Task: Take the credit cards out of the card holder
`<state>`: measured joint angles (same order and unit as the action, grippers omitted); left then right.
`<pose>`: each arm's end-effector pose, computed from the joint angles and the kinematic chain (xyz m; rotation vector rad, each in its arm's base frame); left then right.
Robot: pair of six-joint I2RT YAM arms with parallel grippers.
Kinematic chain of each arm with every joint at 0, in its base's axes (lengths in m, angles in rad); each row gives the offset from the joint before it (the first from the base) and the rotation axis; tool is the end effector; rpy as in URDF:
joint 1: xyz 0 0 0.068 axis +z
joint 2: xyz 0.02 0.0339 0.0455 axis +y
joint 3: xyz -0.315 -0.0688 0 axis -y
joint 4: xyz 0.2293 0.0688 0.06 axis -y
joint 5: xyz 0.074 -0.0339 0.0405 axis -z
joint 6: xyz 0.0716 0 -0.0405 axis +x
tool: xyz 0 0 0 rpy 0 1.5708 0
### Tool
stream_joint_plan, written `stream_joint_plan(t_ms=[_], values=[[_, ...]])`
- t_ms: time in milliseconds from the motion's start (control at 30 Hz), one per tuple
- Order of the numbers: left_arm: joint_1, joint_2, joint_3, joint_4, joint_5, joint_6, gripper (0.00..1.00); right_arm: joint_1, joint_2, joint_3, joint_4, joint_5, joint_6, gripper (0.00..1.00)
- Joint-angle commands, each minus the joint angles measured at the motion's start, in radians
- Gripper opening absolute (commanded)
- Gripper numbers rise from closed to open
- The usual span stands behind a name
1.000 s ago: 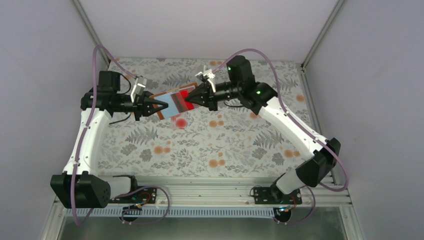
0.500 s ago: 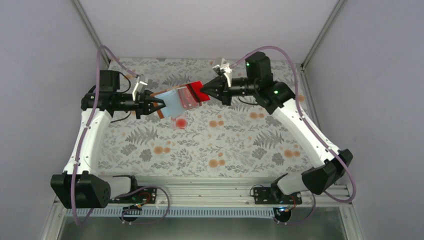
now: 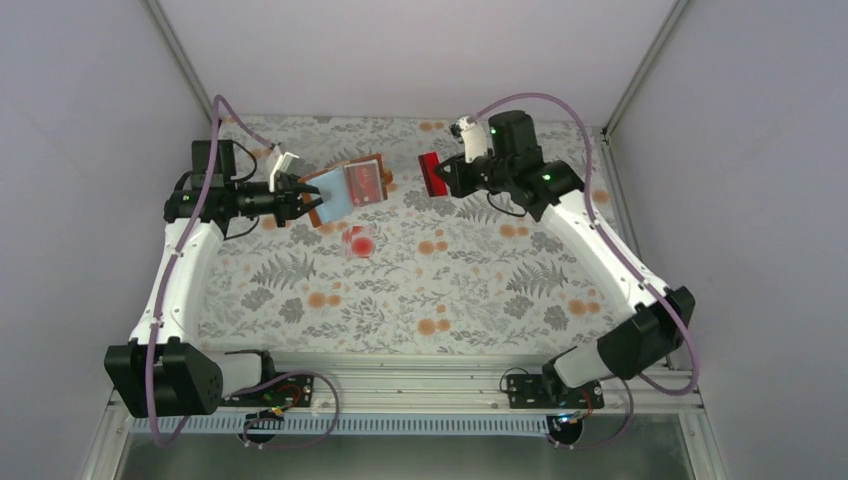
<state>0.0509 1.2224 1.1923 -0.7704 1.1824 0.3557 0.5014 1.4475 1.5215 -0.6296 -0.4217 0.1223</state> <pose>0.2170 -0.0553 0.3901 0.8154 1.8352 -1.1154 0.2699 0.1814 0.4294 -0.6612 2.0782 0.8107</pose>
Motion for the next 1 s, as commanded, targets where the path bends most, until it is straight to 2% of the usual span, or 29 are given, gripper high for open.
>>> stream_joint_plan(t_ms=[0, 133, 233, 300, 500, 800, 967], values=[[0.011, -0.009, -0.008, 0.041, -0.008, -0.03, 0.02, -0.011, 0.101, -0.026, -0.087, 0.239, 0.159, 0.04], [0.012, -0.013, -0.011, 0.045, -0.006, -0.035, 0.02, -0.009, 0.271, 0.067, -0.208, 0.389, 0.171, 0.04], [0.012, -0.015, -0.011, 0.043, -0.004, -0.031, 0.02, -0.01, 0.333, 0.065, -0.191, 0.361, 0.17, 0.04], [0.013, -0.015, -0.011, 0.043, -0.004, -0.03, 0.02, -0.009, 0.363, 0.066, -0.188, 0.395, 0.192, 0.04], [0.013, -0.007, -0.008, 0.044, 0.006, -0.035, 0.02, -0.005, 0.55, 0.154, -0.38, 0.685, 0.24, 0.04], [0.014, 0.0, -0.009, 0.041, 0.026, -0.035, 0.02, 0.015, 0.691, 0.191, -0.527, 0.835, 0.324, 0.04], [0.013, -0.001, -0.009, 0.038, 0.032, -0.031, 0.02, 0.032, 0.743, 0.189, -0.559, 0.863, 0.351, 0.04]])
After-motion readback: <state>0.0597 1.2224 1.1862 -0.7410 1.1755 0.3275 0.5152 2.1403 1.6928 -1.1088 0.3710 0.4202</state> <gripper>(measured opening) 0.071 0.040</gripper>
